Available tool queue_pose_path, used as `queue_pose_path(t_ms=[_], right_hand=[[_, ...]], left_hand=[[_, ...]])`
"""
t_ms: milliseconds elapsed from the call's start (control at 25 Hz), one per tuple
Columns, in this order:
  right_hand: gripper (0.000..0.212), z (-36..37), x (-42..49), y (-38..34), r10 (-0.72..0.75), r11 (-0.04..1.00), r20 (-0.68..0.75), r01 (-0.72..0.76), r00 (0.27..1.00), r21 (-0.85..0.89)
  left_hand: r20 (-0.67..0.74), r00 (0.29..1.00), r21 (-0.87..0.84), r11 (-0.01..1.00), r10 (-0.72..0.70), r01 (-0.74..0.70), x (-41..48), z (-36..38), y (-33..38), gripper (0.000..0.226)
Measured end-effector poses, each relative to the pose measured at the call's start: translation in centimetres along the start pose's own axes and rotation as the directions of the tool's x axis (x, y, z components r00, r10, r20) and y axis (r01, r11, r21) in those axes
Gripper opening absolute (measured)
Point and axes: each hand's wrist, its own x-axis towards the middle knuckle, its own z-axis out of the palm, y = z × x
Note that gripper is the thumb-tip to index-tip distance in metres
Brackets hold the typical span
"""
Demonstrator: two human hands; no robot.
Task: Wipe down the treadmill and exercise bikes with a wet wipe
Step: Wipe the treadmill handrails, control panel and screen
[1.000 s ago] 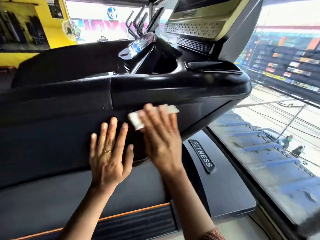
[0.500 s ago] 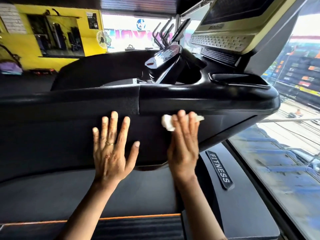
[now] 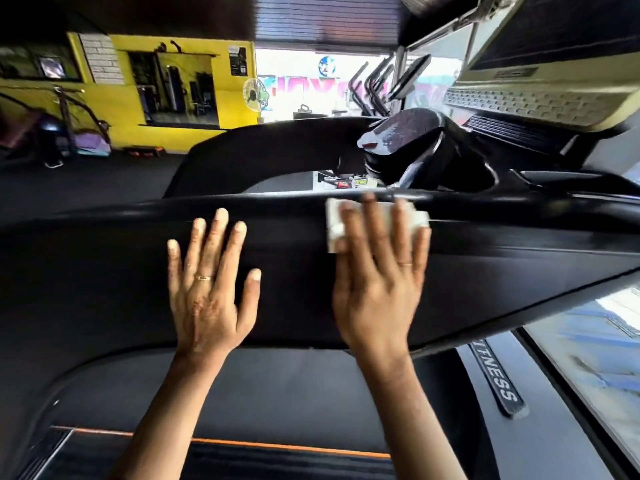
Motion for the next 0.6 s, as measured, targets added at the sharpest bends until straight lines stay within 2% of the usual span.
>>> queue_pose_path(t_ms=[80,120,200,280,320,440,480,600], right_hand=[[0.032,1.0,0.5,-2.4,0.124,0.991,-0.088,-0.128,0.988,-0.039],[0.031,2.0,0.9,-4.5,0.123,0.991,-0.081,-0.126,0.989,-0.036],[0.032,3.9,1.2,-10.0,0.001,1.000,0.047,-0.001,0.999,-0.017],[0.031,4.8,1.8,-12.2,-0.094,0.994,0.134,0.100,0.987,-0.037],[0.029,4.8,2.4,-11.7,-0.070,0.994,0.144,0.082,0.987,-0.078],[0.030,4.0,3.5,-9.7,0.187,0.958,0.070,-0.166,0.980,-0.232],[0.030,4.3,3.8,-10.8,0.212,0.950,0.086,-0.185,0.974,-0.251],[0.027,7.8,3.9,-18.6,-0.009,0.983,0.278,0.059,0.961,-0.173]], left_hand=[[0.006,1.000,-0.021,0.999,0.029,-0.029,0.1,-0.4,-2.5,0.050],[0.012,0.999,-0.042,0.998,0.040,-0.040,0.2,-0.5,-3.4,0.049],[0.021,0.996,-0.063,0.995,0.081,-0.080,0.6,-0.8,-5.7,0.049],[0.010,0.995,-0.077,0.992,0.098,-0.097,1.4,-1.2,-8.8,0.047],[0.005,0.995,-0.094,0.991,0.096,-0.095,1.8,-1.5,-10.4,0.047],[0.004,0.994,-0.156,0.982,0.108,-0.106,2.6,-2.1,-13.3,0.046],[0.012,0.993,-0.175,0.978,0.117,-0.113,2.8,-2.3,-13.9,0.045],[0.051,0.987,-0.229,0.964,0.153,-0.137,3.1,-2.6,-15.5,0.047]])
